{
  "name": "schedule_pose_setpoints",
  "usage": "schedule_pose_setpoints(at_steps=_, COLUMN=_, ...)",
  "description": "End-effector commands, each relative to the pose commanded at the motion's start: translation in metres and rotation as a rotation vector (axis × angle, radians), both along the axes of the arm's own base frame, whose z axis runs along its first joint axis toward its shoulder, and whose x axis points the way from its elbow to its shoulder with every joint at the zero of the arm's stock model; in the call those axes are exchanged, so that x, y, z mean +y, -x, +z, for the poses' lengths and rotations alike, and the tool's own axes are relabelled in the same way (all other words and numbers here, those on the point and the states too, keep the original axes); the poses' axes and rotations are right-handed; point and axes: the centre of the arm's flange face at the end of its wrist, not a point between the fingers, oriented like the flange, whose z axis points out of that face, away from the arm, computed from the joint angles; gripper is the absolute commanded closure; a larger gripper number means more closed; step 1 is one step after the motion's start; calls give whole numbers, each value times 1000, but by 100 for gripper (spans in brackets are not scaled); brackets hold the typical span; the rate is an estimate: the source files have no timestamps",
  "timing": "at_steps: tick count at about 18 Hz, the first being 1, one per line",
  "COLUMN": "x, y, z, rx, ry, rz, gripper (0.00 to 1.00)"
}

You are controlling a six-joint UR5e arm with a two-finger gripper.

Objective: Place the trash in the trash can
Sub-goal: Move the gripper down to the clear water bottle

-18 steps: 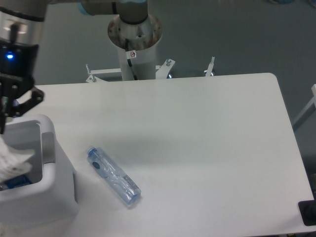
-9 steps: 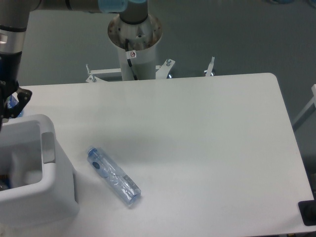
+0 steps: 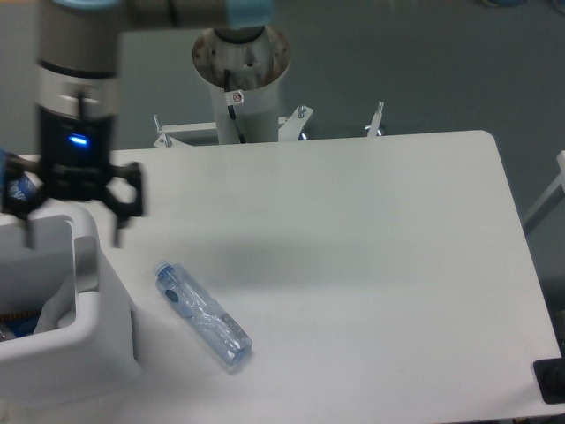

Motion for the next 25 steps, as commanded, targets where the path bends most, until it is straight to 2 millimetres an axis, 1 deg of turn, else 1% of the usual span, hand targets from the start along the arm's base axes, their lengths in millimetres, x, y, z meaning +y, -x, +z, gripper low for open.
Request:
schedule_pose_setpoints(at_steps=2, x=-6, y=35, z=-26, rx=-29, ry=33, rz=48, gripper=0)
schedule_pose_setpoints(at_steps=6, x=-3, y=80, z=-87, rx=-69, ry=120, rz=102, gripper=0)
schedule_pose_setpoints(at_steps=7, x=-1, y=87, z=-100, rx=-75, ry=139, rz=109, gripper=0)
schedule_pose_setpoints(at_steps=11, x=6, y=105, z=-151, rx=-116, ry=208, rz=119, gripper=0)
schedule_pose_setpoints(at_steps=13, x=9, y=109, z=-161, rx=-133, ry=221, rz=117, gripper=0)
schedule_pose_setpoints(at_steps=15, x=14, y=111, z=-182, rx=-151, ry=249, rz=115, gripper=0)
schedule_pose_setpoints(at_steps=18, x=24, y=114, z=-220, rx=-184, ry=290, rz=112, gripper=0)
schedule_pose_setpoints(at_steps=19, x=25, y=113, z=-233, rx=-196, ry=306, rz=108, gripper=0)
schedule_pose_setpoints(at_steps=20, x=31, y=107, z=-245, rx=-203, ry=325, rz=101, gripper=0)
schedule_pose_setpoints(at_steps=21, x=35, y=105, z=-254, rx=-202, ry=339, rz=99, gripper=0)
schedule_pose_setpoints(at_steps=23, x=45, y=98, z=-256, rx=-191, ry=345, rz=89, gripper=0)
schedule_pose_setpoints(at_steps=25, x=53, y=88, z=-274, rx=-204, ry=369, rz=78, gripper=0)
